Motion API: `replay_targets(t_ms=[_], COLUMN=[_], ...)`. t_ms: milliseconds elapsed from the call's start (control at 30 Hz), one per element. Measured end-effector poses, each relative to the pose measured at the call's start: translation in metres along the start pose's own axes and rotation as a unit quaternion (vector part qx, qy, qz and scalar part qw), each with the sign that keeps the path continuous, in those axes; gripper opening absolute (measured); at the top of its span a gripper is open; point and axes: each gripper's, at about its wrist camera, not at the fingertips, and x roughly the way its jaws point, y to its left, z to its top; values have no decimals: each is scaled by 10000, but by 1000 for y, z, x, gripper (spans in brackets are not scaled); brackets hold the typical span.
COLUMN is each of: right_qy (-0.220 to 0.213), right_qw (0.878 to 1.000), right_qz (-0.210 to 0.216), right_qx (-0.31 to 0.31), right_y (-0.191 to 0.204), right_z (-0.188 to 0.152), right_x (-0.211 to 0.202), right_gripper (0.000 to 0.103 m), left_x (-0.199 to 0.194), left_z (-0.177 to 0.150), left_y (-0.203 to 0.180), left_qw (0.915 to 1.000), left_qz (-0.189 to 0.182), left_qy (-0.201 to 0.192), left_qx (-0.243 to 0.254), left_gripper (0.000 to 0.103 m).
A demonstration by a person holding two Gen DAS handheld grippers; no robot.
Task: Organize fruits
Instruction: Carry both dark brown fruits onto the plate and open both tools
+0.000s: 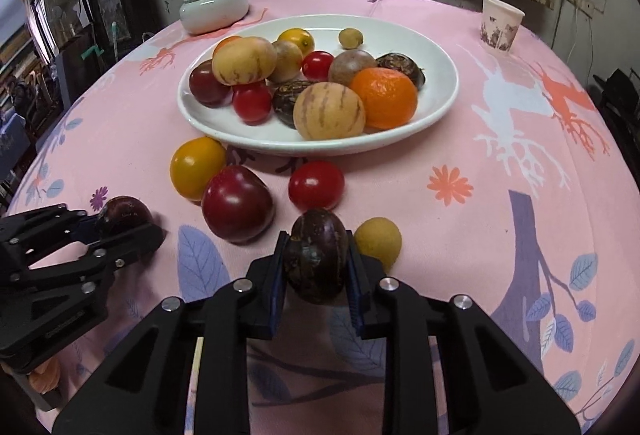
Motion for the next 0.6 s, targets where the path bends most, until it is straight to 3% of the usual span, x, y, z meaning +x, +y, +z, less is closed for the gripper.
replay_targets(t_ms=[600], right_qy=[-588], right_qw=[9975], right_qz=[395], right_qx=[84], right_y=[-20], right_z=[11], right_x=[-63], right_gripper=[26], left_x=[-53], left_z=[35], left_y=[-9], left_qw=[9987], left_qz=[-85], left_qy=[-487], left_qx=[117], left_gripper=[24])
